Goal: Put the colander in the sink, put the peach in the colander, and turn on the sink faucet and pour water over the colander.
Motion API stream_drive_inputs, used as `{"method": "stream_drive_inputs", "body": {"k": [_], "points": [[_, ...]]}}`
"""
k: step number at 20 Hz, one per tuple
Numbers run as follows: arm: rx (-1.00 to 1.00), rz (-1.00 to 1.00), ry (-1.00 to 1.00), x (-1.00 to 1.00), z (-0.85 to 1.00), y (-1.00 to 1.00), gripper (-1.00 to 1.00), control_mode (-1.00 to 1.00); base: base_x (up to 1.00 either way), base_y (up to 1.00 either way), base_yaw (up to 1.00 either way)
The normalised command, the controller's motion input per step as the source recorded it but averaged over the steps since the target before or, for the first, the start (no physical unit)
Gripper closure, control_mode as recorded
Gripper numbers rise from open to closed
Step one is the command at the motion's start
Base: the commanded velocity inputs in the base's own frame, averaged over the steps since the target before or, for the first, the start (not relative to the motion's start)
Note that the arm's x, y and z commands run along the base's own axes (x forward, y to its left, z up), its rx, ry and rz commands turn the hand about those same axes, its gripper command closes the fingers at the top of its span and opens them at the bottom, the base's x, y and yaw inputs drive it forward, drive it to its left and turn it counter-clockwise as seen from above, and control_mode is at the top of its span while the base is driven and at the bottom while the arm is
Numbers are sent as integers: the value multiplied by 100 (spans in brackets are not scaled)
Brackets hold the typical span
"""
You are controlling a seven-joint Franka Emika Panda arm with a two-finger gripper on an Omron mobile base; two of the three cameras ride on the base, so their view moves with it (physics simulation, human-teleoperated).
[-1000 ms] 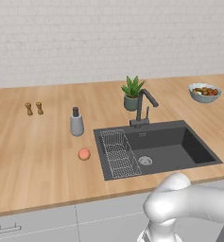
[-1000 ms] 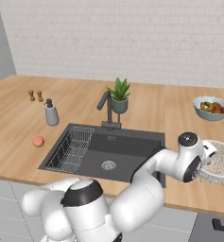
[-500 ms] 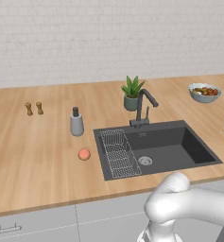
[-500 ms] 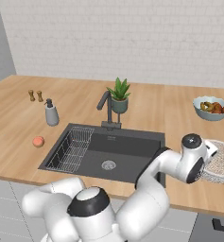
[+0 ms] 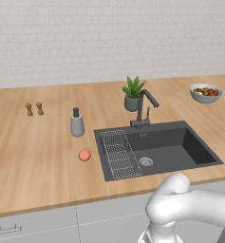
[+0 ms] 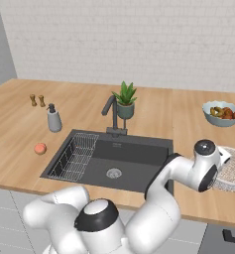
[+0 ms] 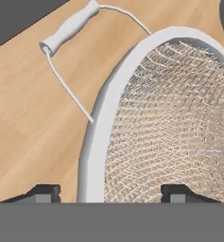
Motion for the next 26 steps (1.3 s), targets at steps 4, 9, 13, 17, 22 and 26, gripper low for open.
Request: {"method": "stream_drive_inputs", "body": {"k": [4, 9, 13, 17, 22, 26], "points": [[1, 0, 0, -2, -9, 0, 100, -100, 0, 0, 0], [15, -4, 0, -26, 3, 19, 100, -100, 0, 0, 0], [13, -8, 0, -45, 21, 42, 100, -100, 0, 0, 0], [2, -10, 4, -30, 11, 64, 100, -100, 0, 0, 0], [0, -4, 6, -7, 5, 93, 100, -100, 0, 0, 0], [0, 5, 0, 0, 0, 92, 100, -100, 0, 0, 0]]}}
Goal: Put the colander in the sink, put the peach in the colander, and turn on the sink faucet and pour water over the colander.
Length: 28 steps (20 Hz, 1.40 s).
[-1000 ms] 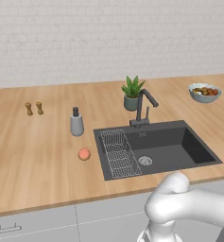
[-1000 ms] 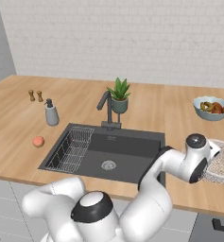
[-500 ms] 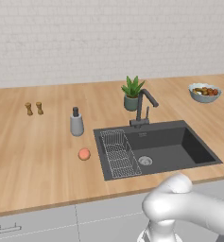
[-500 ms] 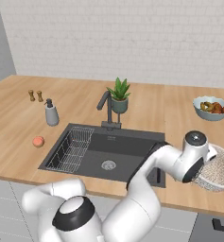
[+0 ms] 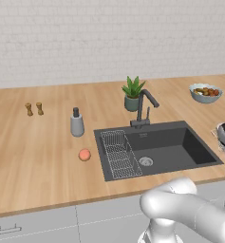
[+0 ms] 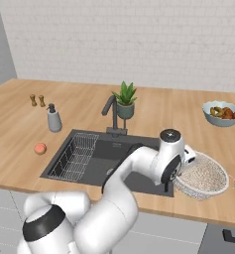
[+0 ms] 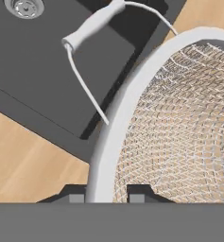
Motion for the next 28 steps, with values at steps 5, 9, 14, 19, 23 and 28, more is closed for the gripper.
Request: {"method": "stream_drive_inputs", "body": {"k": [5, 9, 14, 19, 23, 28], "points": [[0, 26, 1, 5, 1, 71, 100, -100, 0, 0, 0], [0, 43, 5, 10, 1, 59, 100, -100, 0, 0, 0], [-2, 40, 3, 8, 2, 70, 100, -100, 0, 0, 0], [-4, 30, 0, 41, 0, 66, 100, -100, 0, 0, 0], [0, 38, 4, 40, 0, 38, 100, -100, 0, 0, 0], [0, 32, 19, 25, -11, 2, 100, -100, 0, 0, 0]]}}
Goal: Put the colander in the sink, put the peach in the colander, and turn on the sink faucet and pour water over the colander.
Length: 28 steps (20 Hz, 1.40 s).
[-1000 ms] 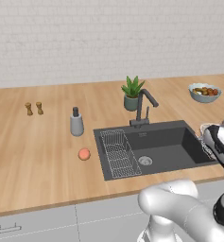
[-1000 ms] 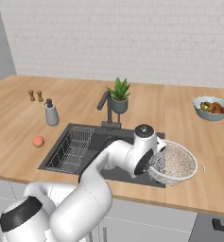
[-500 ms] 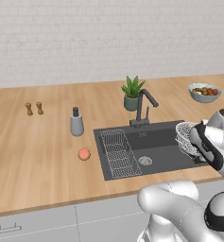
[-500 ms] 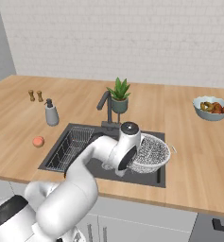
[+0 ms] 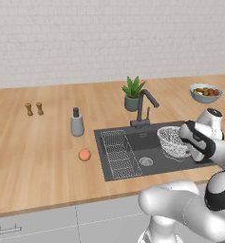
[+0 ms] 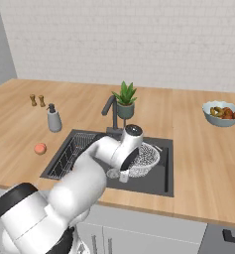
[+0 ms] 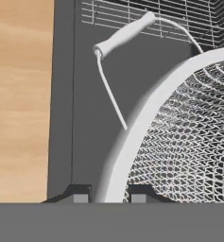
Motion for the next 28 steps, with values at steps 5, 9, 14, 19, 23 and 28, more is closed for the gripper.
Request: {"method": "stream_drive_inputs", "body": {"k": [5, 9, 14, 19, 23, 28], "points": [[-1, 27, 16, 26, -12, 0, 100, -100, 0, 0, 0], [0, 23, 0, 30, -2, 0, 100, -100, 0, 0, 0], [0, 18, 0, 6, -14, 0, 100, -100, 0, 0, 0], [0, 8, 0, 7, -22, 6, 100, -100, 0, 0, 0], [1, 3, 0, 28, -16, 6, 100, -100, 0, 0, 0], [1, 3, 0, 19, -22, 2, 100, -100, 0, 0, 0]]}}
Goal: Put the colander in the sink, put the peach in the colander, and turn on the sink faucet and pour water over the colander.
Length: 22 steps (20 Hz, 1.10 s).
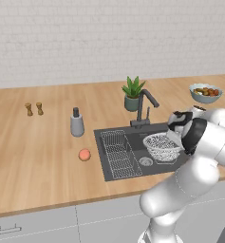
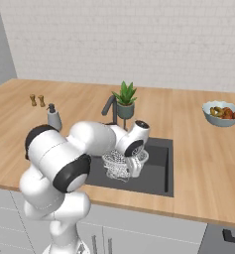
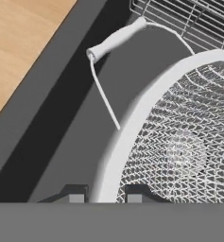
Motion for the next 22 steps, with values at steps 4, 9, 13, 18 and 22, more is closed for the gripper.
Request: {"method": "stream_drive_inputs", "body": {"k": [4, 9, 13, 18, 22], "points": [[4, 9, 0, 3, -29, 13, 100, -100, 0, 0, 0], [5, 13, 0, 15, -18, 22, 100, -100, 0, 0, 0], [8, 19, 0, 0, -3, 26, 100, -100, 0, 0, 0], [5, 21, 0, -7, 0, 28, 100, -100, 0, 0, 0], [0, 17, 0, 1, -3, 16, 100, -100, 0, 0, 0]]}}
